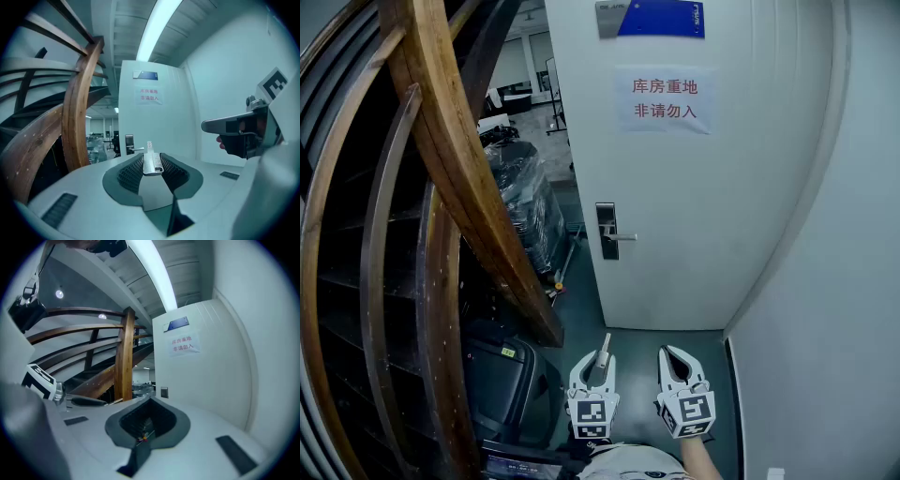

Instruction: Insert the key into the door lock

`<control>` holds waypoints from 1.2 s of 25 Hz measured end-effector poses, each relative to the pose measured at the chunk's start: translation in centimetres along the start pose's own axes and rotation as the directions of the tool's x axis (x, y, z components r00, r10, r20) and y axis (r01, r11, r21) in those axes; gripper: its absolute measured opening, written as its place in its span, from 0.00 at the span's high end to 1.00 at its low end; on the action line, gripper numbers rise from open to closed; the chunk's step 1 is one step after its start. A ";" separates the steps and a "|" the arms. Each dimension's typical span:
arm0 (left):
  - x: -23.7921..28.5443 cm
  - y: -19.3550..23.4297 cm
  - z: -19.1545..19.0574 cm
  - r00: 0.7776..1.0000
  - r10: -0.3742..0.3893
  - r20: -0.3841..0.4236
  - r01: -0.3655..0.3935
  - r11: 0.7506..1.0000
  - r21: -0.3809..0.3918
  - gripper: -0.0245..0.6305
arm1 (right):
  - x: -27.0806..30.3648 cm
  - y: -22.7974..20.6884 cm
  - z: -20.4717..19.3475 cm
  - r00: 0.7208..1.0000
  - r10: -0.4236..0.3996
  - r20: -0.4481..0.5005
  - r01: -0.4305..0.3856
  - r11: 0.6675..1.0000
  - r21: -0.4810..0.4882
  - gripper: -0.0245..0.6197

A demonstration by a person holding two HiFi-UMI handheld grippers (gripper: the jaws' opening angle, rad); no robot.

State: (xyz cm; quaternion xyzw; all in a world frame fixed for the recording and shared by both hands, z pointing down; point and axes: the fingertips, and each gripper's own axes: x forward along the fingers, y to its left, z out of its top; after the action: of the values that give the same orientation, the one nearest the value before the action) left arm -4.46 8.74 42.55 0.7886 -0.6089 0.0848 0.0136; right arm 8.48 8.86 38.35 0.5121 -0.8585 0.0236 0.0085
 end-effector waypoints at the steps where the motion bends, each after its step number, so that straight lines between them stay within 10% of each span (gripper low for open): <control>1: 0.0 0.0 0.0 1.000 0.001 -0.001 -0.001 1.000 -0.001 0.78 | 0.0 0.0 0.0 1.000 0.001 0.000 -0.001 1.000 0.001 0.95; 30: 9.6 2.8 -4.8 0.992 0.070 -0.102 -0.074 0.997 -0.037 0.78 | 1.6 -3.8 -4.8 0.996 -0.006 -0.093 0.013 0.998 0.066 0.95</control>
State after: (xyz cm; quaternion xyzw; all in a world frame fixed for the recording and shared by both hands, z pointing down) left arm -5.34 -0.63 48.47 0.7602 -0.6373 0.1122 0.0573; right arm 11.01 5.94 43.36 0.5146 -0.8535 0.0759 0.0312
